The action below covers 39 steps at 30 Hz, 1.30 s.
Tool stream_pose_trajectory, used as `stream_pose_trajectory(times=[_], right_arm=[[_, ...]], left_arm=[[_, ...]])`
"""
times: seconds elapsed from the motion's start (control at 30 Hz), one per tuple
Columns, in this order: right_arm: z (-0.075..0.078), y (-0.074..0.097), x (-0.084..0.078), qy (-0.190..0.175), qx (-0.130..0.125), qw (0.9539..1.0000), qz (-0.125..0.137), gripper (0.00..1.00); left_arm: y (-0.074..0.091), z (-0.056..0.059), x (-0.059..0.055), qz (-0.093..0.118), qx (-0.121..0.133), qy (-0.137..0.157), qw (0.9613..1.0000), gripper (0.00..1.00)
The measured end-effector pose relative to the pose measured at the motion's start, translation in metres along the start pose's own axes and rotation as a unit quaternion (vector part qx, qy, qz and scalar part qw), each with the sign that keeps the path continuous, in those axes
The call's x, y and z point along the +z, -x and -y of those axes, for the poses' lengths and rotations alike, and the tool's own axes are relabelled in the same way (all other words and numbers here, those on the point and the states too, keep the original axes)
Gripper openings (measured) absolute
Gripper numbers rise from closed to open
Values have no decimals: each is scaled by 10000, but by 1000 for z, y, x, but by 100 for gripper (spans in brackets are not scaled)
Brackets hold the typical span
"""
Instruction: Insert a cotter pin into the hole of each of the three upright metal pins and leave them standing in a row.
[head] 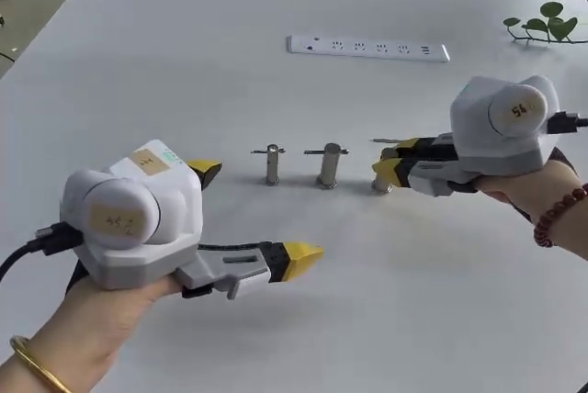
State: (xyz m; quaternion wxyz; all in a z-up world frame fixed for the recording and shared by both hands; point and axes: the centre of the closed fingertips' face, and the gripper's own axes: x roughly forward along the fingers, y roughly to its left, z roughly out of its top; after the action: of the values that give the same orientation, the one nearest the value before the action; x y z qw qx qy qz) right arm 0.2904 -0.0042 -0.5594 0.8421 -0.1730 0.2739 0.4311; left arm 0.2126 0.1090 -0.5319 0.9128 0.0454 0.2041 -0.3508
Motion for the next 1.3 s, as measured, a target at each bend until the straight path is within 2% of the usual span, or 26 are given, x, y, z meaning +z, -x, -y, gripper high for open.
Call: stream_pose_trajectory(times=[0.3,0.7,0.87,1.0,1.1,1.17,1.23,1.3], right_arm=[[-23,1,-2,-84,7,9999,80,8],[-43,-2,-1,-367,-43,9989,281,8],[-53,-3,0,-332,2,9988,353,8],[-53,-5,0,-326,5,9987,401,8],[-53,-6,0,-453,5,9980,446,9],[-53,-6,-1,-353,-59,9983,470,9],[-53,-7,0,-420,-105,9978,506,9],[-51,-7,0,-681,-137,9958,593,9]], left_arm=[[2,-4,2,38,69,-36,10000,89],[3,-2,4,72,53,-51,9999,89],[3,-1,4,91,37,-20,9999,89],[3,-1,4,95,21,-15,10000,90],[2,0,4,95,-8,-3,10000,90],[1,0,4,82,-17,-30,10000,90],[1,0,4,96,-25,-34,9999,90],[1,1,4,91,-45,-29,9999,90]])
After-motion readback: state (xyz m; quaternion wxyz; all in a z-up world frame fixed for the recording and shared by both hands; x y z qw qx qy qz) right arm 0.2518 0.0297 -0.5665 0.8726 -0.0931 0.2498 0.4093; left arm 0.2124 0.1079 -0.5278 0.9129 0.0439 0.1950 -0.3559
